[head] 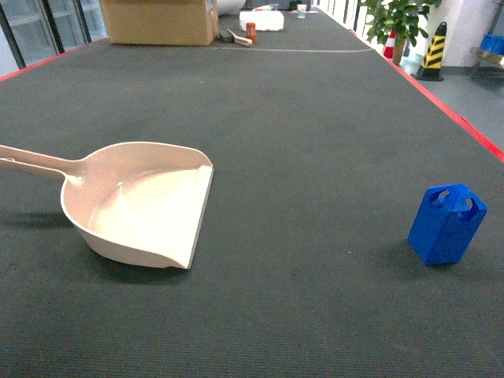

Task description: Place part in tray to right shelf

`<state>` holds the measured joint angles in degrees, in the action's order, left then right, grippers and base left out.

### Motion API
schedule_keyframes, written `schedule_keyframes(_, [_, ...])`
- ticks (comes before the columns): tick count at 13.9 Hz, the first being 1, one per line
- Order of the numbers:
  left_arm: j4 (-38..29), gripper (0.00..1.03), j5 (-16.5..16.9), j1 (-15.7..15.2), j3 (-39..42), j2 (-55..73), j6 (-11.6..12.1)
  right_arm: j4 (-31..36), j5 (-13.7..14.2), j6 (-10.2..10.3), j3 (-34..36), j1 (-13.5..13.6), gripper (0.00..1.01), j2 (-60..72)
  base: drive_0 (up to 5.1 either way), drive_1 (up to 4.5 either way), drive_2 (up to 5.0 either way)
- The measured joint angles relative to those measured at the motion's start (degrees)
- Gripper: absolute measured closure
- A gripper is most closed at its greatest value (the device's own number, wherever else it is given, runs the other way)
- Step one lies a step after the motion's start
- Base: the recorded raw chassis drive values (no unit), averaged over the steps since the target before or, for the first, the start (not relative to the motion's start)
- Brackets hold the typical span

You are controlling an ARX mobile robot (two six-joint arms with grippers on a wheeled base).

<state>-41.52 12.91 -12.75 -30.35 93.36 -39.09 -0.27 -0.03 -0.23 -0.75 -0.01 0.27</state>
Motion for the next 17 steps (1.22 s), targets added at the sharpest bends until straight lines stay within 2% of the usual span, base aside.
schedule_keyframes(3, [-1.9,0.05,0.8,0.3,-9.6,10.9,-4.3,0.0,0.0,0.0,0.0,0.0,0.03,0.0,0.0,0.00,0.0])
schedule_keyframes(4, [-3.2,0.05,1.6,-0.6,-12.3,14.5,-6.8,0.0,0.0,0.0,0.0,0.0,0.03,0.0,0.0,0.00,0.0])
schedule_keyframes(6, [-3.5,0.05,2.2,-1.2,-18.1,19.5,-9.7,0.0,0.0,0.0,0.0,0.0,0.03,0.0,0.0,0.00,0.0])
schedule_keyframes(10, [-0.1,0.06,3.1,1.6,-29.1,28.3,-10.7,0.0,0.0,0.0,0.0,0.0,0.03,0.0,0.0,0.00,0.0])
schedule_keyframes(14, [-6.6,0.56,4.5,0.8,-34.2,33.4,-16.9,0.0,0.0,0.0,0.0,0.0,0.03,0.0,0.0,0.00,0.0])
schedule_keyframes(15, [-7.1,0.68,4.8,0.8,-34.2,33.5,-17.7,0.0,0.0,0.0,0.0,0.0,0.03,0.0,0.0,0.00,0.0])
schedule_keyframes(16, [-9.3,0.80,5.2,1.1,-33.4,33.5,-19.6,0.0,0.0,0.0,0.0,0.0,0.03,0.0,0.0,0.00,0.0])
schedule_keyframes(17, [-11.4,0.86,5.4,1.6,-31.8,32.5,-22.6,0.0,0.0,0.0,0.0,0.0,0.03,0.0,0.0,0.00,0.0])
